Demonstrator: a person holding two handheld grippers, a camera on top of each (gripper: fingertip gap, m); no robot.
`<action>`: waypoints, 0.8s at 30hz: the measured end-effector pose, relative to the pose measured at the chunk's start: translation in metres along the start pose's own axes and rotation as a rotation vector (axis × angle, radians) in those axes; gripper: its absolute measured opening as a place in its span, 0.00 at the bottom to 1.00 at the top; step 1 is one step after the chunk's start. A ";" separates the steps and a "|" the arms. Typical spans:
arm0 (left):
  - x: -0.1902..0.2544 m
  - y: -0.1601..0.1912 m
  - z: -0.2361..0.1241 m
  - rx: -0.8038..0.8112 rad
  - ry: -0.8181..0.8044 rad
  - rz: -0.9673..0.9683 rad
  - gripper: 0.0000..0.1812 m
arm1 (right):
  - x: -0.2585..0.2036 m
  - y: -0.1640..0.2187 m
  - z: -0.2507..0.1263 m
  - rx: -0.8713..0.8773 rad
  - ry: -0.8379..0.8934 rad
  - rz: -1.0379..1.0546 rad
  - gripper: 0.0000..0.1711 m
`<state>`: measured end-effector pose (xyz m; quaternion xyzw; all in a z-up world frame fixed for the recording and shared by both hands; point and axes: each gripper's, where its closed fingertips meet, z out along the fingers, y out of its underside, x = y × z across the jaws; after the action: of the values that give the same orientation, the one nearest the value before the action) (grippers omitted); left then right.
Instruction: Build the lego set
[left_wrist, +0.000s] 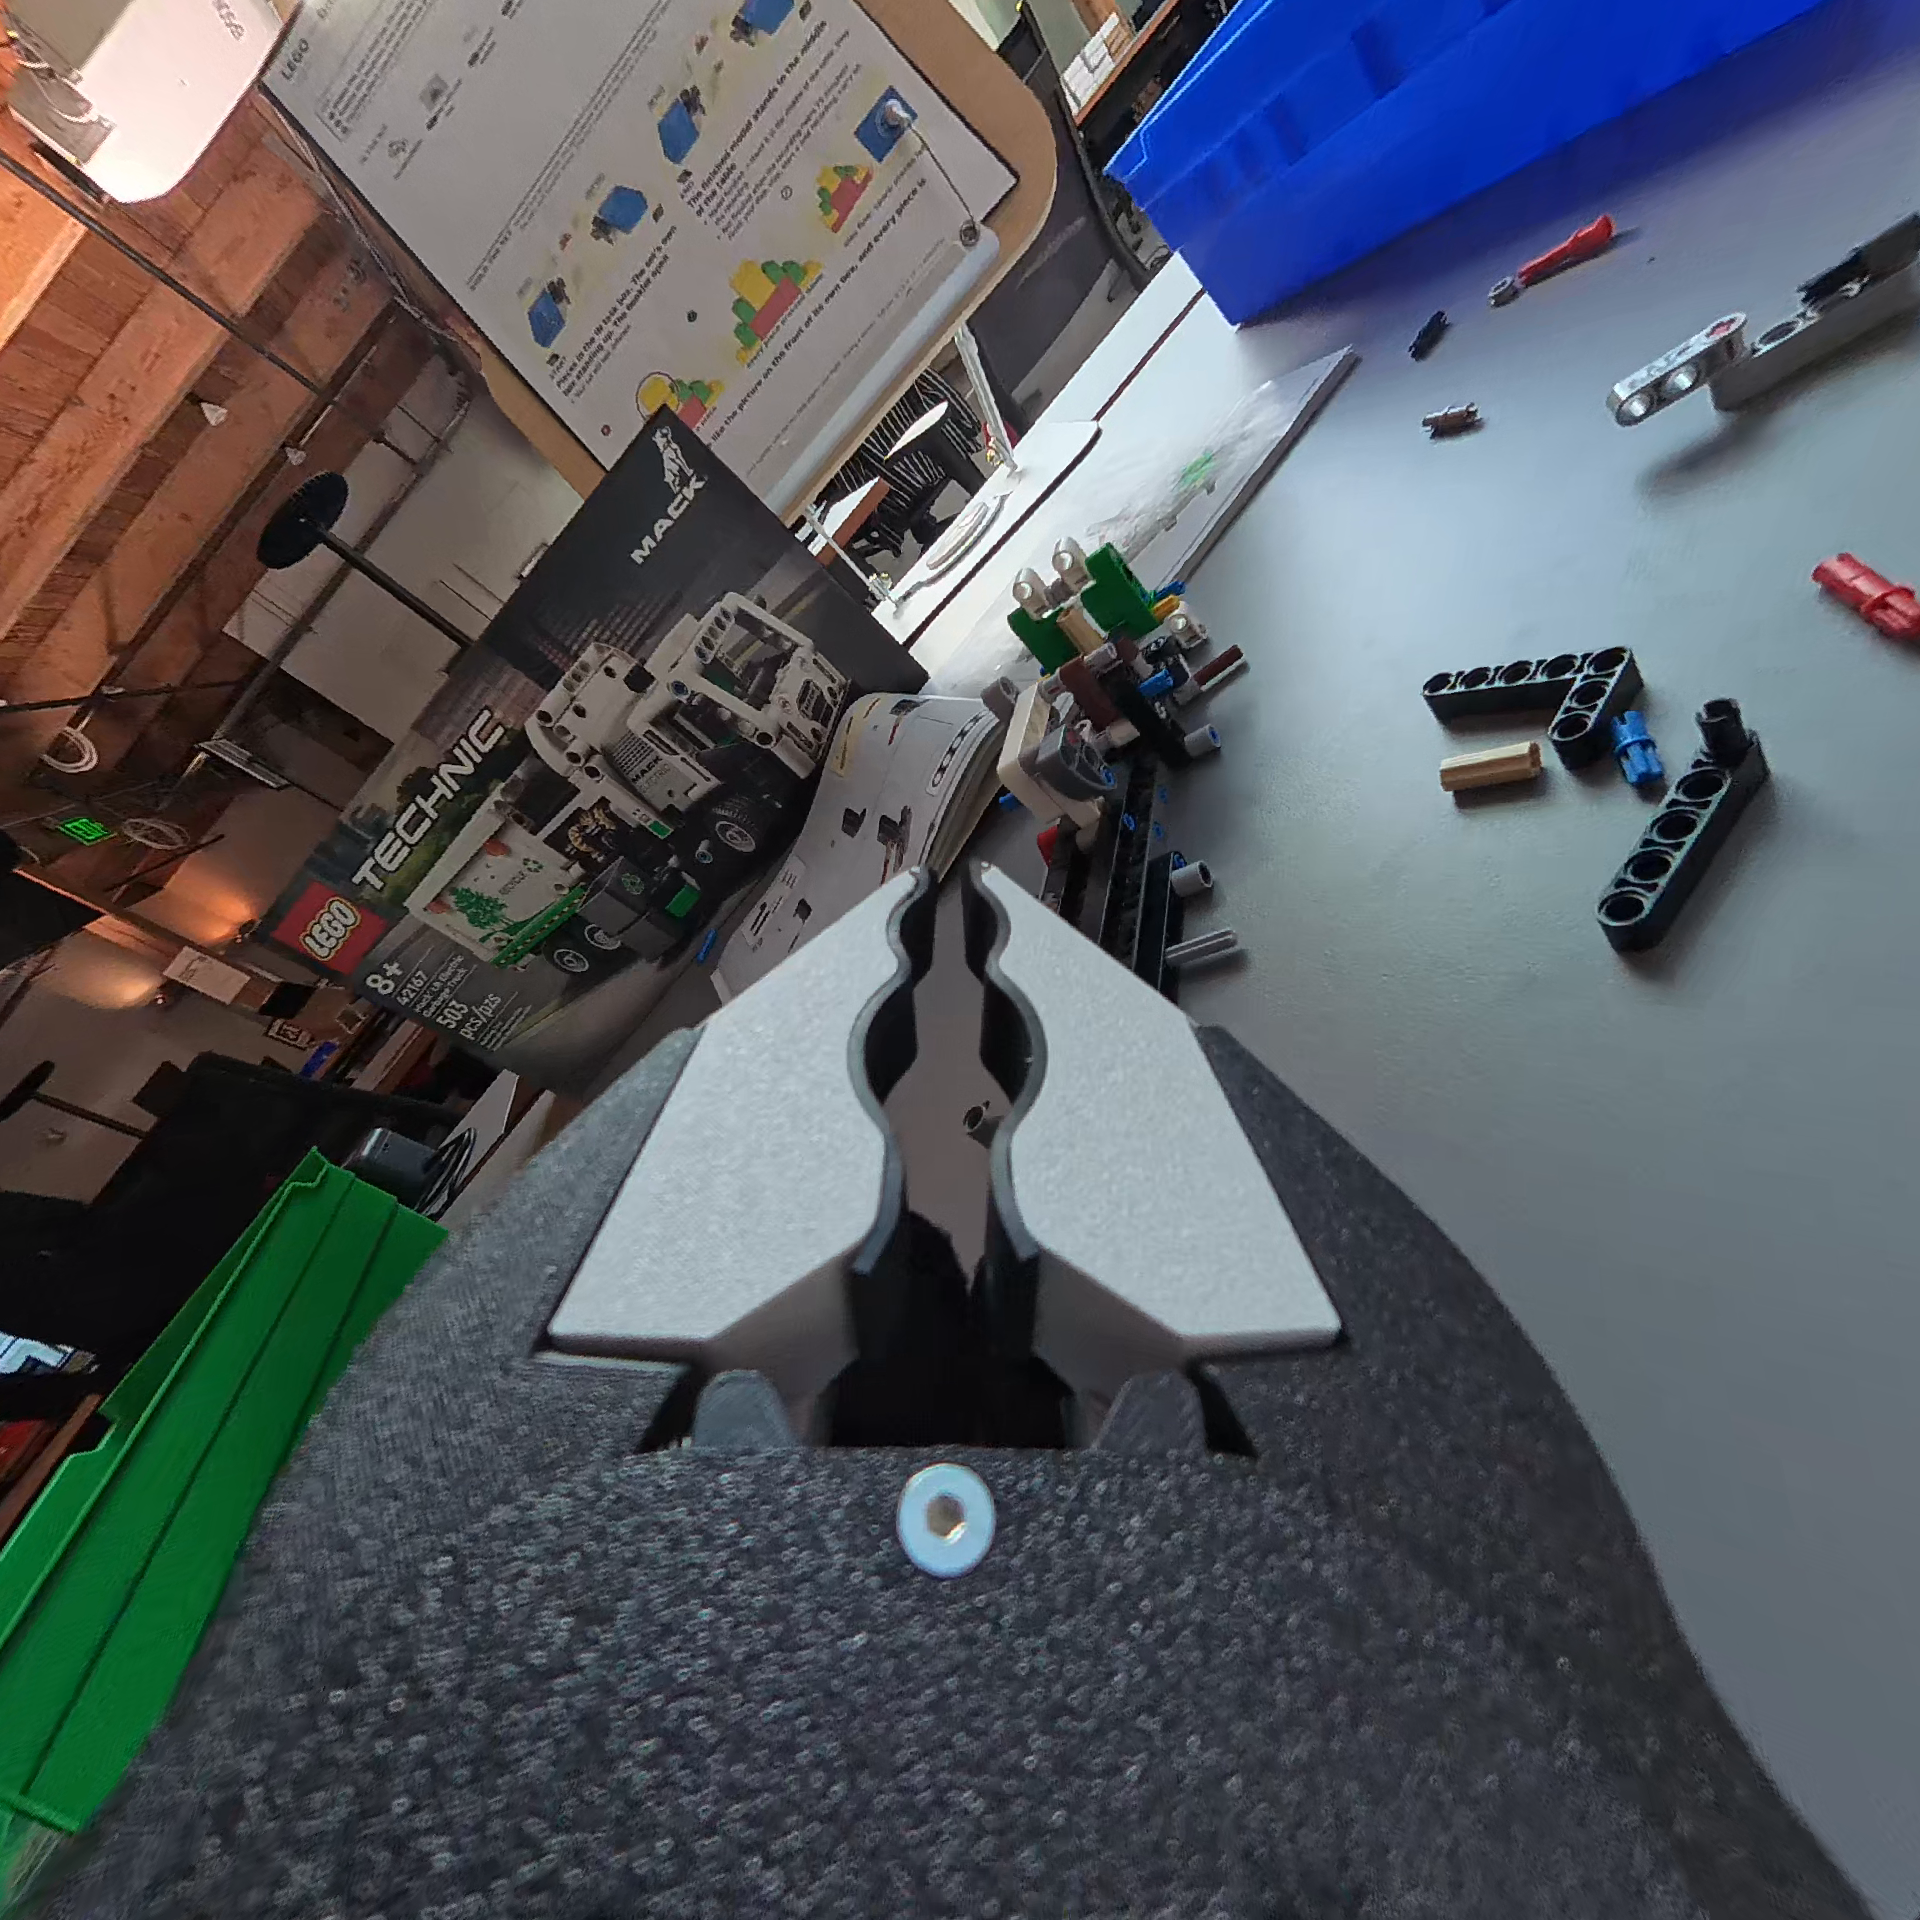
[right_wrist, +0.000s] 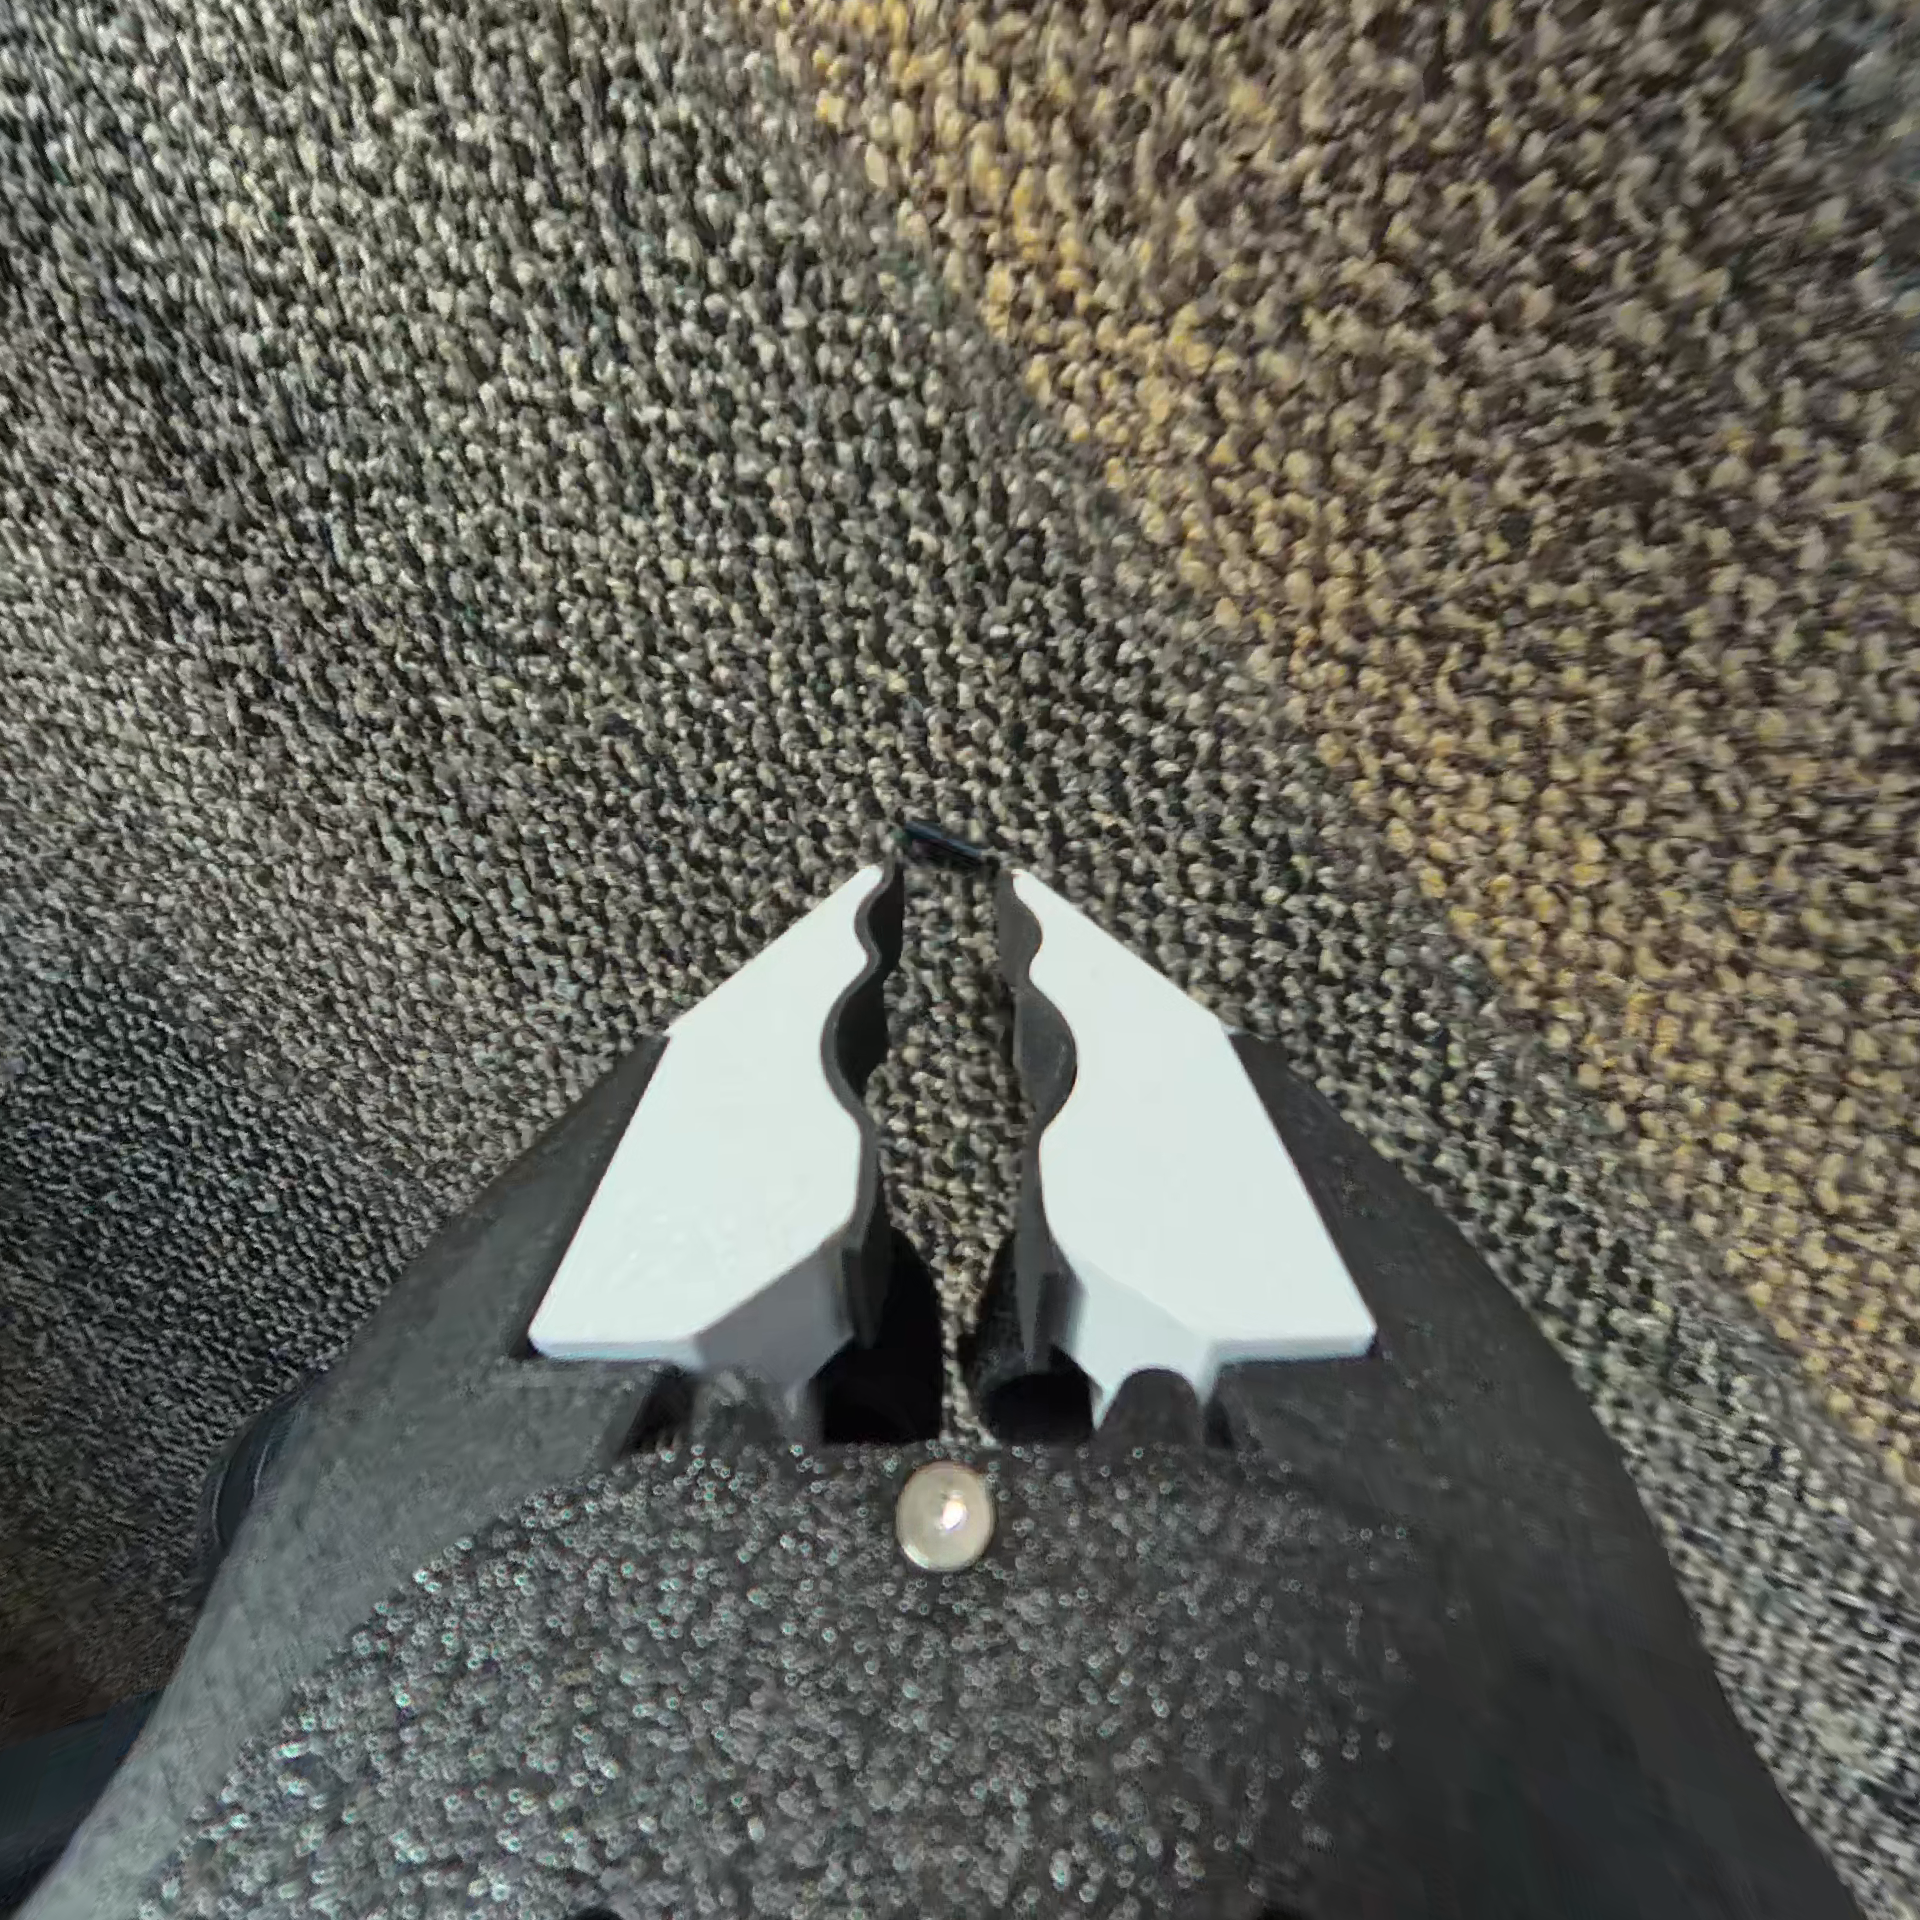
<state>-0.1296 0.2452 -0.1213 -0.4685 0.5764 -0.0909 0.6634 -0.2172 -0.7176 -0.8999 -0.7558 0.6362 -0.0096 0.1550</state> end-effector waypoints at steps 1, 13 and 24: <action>0.000 0.001 0.001 -0.007 -0.001 -0.001 0.02 | -0.004 0.003 0.005 -0.009 -0.017 0.022 0.10; 0.004 0.009 0.007 -0.068 -0.005 0.046 0.02 | -0.003 -0.007 0.007 0.064 0.064 -0.170 0.09; 0.001 0.005 0.004 -0.041 -0.011 0.026 0.02 | -0.001 0.001 0.016 -0.001 0.034 -0.171 0.09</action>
<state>-0.1280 0.2492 -0.1264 -0.4749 0.5806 -0.0680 0.6578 -0.2147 -0.7130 -0.9150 -0.8070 0.5719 -0.0352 0.1425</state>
